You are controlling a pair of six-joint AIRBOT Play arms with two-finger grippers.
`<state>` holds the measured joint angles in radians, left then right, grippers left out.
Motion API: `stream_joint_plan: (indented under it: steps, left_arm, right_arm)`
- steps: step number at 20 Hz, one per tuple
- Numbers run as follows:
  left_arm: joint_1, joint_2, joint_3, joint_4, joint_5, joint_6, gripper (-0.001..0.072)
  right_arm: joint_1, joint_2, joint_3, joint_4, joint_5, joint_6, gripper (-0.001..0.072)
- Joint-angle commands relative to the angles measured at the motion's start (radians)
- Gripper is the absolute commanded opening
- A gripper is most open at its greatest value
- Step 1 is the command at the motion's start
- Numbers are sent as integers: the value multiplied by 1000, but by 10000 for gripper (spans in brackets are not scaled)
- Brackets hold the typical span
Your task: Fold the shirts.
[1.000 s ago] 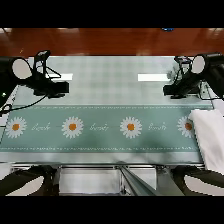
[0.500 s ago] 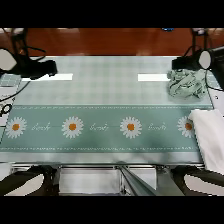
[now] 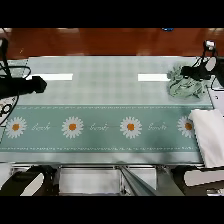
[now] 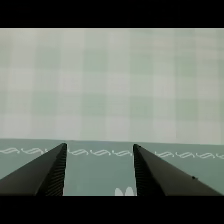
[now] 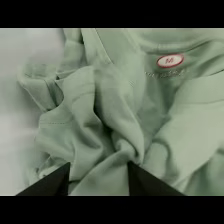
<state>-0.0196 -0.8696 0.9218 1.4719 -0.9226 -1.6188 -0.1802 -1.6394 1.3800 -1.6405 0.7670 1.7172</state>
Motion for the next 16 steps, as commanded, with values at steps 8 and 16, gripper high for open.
stream_joint_plan:
  steps: [8, 16]
  left_arm:
    - [-61, -33, -121, -111, 82, -9, 510]
    - [203, 100, -86, -129, -118, 48, 510]
  right_arm:
    - [-16, -115, 3, 106, 79, -22, 24]
    - [-16, 302, 6, 309, 119, -240, 23]
